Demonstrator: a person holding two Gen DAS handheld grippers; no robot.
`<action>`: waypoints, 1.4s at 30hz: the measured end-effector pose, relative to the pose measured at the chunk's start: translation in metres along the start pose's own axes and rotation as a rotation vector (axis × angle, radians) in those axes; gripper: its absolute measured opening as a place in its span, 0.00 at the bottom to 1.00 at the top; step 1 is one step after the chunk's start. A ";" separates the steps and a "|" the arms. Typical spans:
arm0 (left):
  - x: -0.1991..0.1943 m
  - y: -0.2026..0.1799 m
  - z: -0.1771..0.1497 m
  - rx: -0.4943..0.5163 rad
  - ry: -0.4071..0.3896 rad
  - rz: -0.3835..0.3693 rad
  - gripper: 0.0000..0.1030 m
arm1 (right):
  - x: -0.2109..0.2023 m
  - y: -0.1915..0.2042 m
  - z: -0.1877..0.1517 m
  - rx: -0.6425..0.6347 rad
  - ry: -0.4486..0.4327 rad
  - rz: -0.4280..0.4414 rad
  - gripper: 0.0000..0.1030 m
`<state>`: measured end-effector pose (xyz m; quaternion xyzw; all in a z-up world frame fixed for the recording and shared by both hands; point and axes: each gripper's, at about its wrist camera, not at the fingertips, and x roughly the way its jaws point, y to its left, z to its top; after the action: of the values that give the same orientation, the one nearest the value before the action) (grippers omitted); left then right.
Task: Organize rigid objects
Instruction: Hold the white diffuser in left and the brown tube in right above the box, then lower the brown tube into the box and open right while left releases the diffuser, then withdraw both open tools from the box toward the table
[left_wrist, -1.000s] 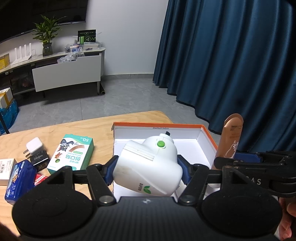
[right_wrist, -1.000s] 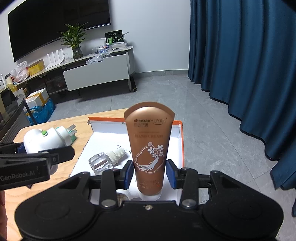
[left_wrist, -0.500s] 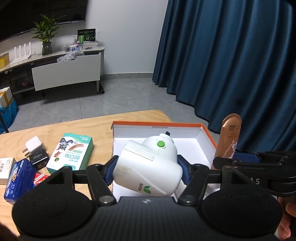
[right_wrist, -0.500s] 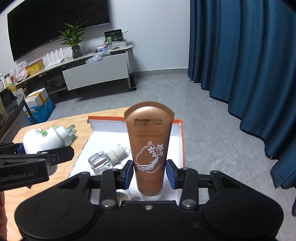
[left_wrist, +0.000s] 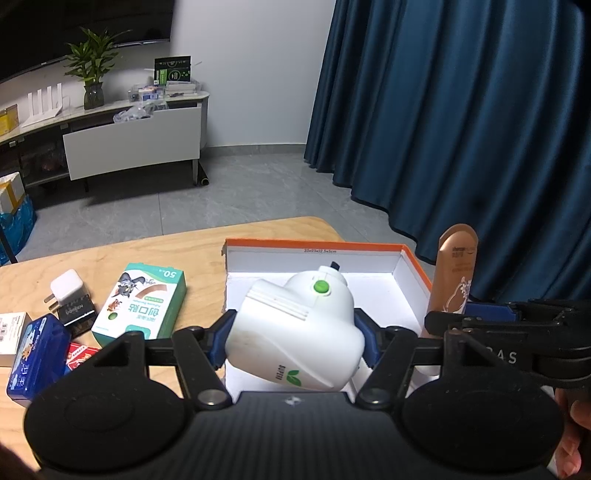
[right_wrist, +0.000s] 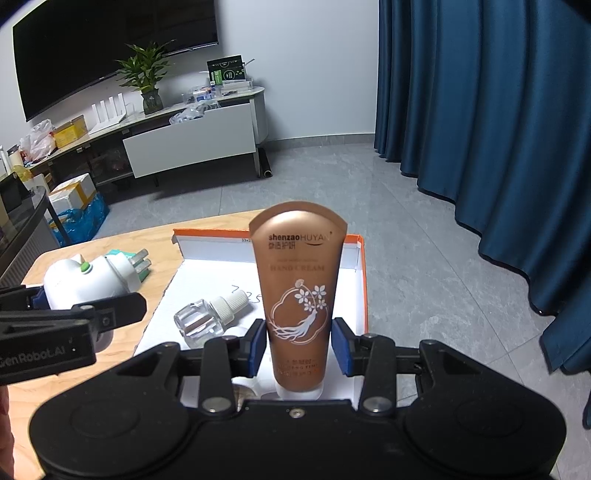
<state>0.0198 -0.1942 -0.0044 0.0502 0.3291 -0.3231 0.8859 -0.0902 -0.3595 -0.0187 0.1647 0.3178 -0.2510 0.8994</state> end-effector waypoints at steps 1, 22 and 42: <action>0.000 0.000 0.000 0.000 0.000 0.000 0.65 | 0.000 0.000 0.000 -0.001 0.000 0.000 0.46; 0.004 0.002 -0.003 -0.009 0.017 0.001 0.65 | 0.009 0.000 0.010 0.002 0.017 -0.015 0.27; 0.025 -0.008 -0.020 -0.011 0.137 -0.064 0.71 | -0.014 -0.002 0.007 0.051 -0.037 -0.025 0.79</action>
<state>0.0186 -0.2084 -0.0343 0.0569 0.3923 -0.3453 0.8507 -0.0978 -0.3593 -0.0048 0.1791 0.2965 -0.2733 0.8974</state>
